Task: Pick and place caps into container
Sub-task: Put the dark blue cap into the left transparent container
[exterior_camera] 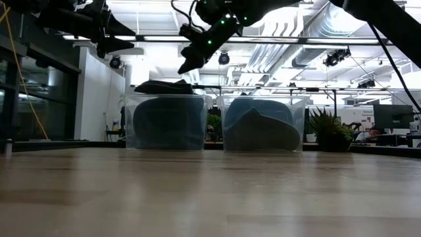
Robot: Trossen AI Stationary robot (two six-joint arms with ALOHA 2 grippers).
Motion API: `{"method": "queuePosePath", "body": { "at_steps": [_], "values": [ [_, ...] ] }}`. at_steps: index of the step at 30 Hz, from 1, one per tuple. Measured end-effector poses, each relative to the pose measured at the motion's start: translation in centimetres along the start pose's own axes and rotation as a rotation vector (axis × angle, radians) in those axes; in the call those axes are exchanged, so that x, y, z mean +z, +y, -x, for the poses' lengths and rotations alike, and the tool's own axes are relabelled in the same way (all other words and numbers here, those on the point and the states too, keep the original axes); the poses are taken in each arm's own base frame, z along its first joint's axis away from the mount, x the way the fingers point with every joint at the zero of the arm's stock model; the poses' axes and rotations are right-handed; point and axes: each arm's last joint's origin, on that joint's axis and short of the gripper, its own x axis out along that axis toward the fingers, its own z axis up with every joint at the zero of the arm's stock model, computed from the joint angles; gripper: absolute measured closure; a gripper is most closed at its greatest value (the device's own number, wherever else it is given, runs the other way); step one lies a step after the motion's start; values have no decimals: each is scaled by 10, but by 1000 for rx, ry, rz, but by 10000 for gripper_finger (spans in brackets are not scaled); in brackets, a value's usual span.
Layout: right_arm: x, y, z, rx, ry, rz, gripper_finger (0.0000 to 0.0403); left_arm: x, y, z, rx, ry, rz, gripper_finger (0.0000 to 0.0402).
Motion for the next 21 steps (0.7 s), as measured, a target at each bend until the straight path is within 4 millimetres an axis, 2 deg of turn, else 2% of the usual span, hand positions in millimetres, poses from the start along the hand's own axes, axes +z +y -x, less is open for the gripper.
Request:
{"method": "queuePosePath", "body": {
  "at_steps": [5,11,21],
  "values": [
    [-14,-18,-7,25,-18,-56,402,0,0,0,0,4,4,170],
    [-41,-20,-35,61,31,-101,402,-1,0,0,1,8,8,170],
    [-49,-18,-47,144,-18,-242,403,-4,0,0,4,32,34,170]
  ]
}}
